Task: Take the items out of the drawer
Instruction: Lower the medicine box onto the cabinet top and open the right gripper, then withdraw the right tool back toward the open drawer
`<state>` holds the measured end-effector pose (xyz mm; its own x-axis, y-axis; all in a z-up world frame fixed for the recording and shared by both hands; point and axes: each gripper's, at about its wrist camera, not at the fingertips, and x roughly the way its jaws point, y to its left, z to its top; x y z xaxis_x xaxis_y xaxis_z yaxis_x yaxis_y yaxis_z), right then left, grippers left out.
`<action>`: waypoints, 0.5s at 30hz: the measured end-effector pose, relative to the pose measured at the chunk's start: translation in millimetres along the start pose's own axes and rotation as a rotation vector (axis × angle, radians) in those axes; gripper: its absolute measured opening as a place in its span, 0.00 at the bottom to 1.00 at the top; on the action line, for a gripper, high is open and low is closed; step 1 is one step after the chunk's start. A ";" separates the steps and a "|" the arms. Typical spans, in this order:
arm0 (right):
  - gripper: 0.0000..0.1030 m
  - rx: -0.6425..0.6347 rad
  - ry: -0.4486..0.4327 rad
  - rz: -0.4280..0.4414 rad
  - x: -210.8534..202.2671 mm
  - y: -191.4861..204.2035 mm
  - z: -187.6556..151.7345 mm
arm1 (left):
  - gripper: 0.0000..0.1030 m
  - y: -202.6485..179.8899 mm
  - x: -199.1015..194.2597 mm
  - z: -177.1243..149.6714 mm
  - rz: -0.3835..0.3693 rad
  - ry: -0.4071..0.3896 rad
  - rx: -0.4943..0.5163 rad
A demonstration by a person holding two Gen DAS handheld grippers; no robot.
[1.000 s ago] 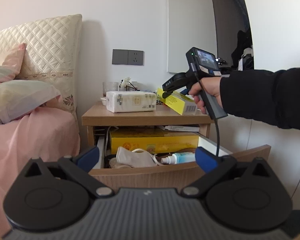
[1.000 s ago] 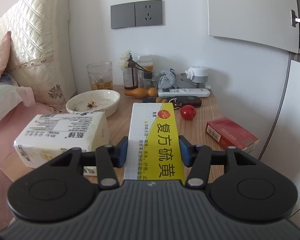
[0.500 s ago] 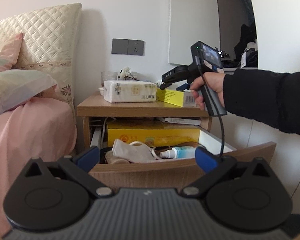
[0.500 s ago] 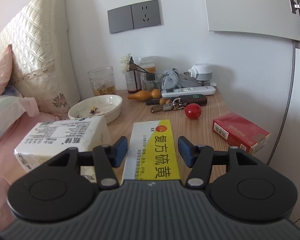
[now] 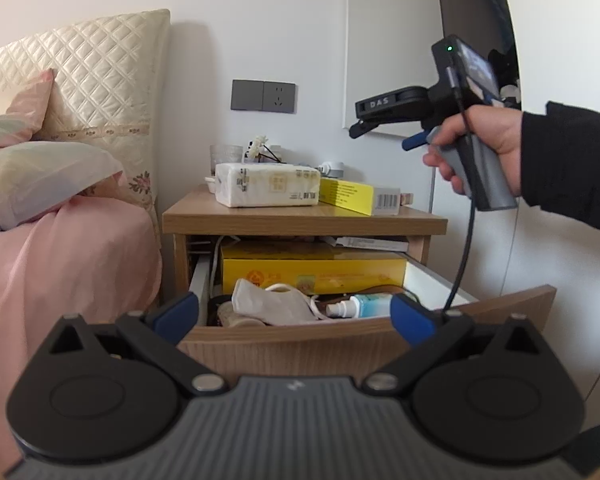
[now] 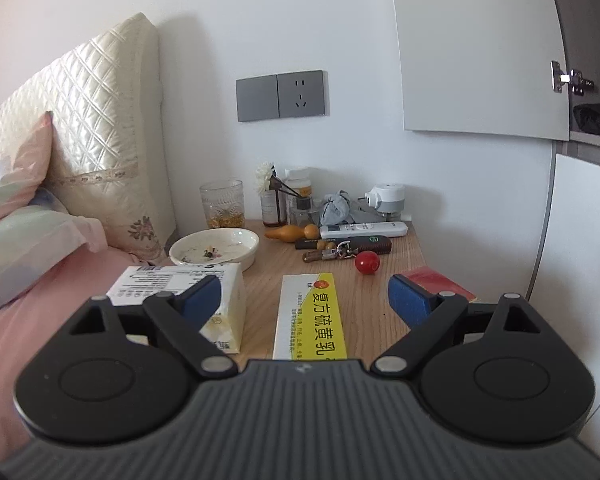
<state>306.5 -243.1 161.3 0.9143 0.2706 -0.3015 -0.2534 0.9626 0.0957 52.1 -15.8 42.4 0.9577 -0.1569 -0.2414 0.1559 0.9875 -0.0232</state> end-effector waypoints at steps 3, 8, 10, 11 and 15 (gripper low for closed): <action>0.90 0.000 -0.007 0.000 -29.0 3.1 -3.5 | 1.00 -1.2 -2.9 0.2 0.004 -0.005 0.004; 0.90 0.006 -0.033 -0.002 -82.0 10.1 -24.2 | 1.00 -2.6 -13.6 0.9 0.006 -0.022 0.012; 0.90 0.017 -0.046 0.004 -102.2 11.8 -36.4 | 1.00 -3.1 -18.1 1.2 0.007 -0.029 0.015; 0.90 0.019 -0.051 0.007 -111.7 12.8 -42.3 | 1.00 -3.4 -20.3 1.3 0.008 -0.033 0.017; 0.90 0.034 -0.068 0.017 -144.0 19.5 -64.2 | 1.00 -5.3 -27.3 2.0 0.015 -0.041 0.028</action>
<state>149.6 -262.5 145.6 0.9296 0.2844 -0.2343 -0.2592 0.9567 0.1327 25.6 -16.8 51.0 0.9689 -0.1432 -0.2019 0.1477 0.9890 0.0075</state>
